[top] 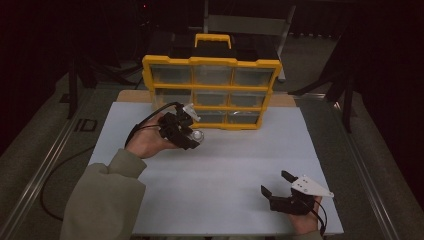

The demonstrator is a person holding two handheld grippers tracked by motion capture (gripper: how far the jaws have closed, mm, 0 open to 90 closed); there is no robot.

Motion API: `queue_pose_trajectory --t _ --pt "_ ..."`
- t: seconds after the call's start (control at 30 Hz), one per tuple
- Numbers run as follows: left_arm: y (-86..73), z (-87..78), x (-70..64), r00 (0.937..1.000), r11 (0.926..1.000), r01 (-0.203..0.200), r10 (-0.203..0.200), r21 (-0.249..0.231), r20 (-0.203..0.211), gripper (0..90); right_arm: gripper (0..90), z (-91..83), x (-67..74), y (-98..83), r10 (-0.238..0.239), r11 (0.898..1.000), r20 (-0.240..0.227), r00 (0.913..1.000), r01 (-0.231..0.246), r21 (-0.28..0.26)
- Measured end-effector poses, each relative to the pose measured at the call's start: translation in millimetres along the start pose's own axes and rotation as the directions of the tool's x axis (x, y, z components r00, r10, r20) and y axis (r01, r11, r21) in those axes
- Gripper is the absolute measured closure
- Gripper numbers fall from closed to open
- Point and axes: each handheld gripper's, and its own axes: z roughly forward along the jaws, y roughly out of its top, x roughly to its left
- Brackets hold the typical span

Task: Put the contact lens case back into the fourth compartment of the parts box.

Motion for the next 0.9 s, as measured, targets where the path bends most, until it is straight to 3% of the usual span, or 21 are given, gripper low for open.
queue_pose_trajectory --t 0.47,0.9 --pt "2.3 -23.0 12.0 0.9996 1.0 0.001 -0.001 -0.007 -0.03 49.7 7.8 0.0 0.0 0.0 -0.001 1.0 0.0 1.0 0.001 0.0" --pt "4.4 -46.1 27.7 0.9983 0.9995 0.027 -0.028 -0.018 -0.052 49.6 7.9 0.2 0.2 -0.1 -0.003 1.0 -0.003 1.0 0.003 0.003"
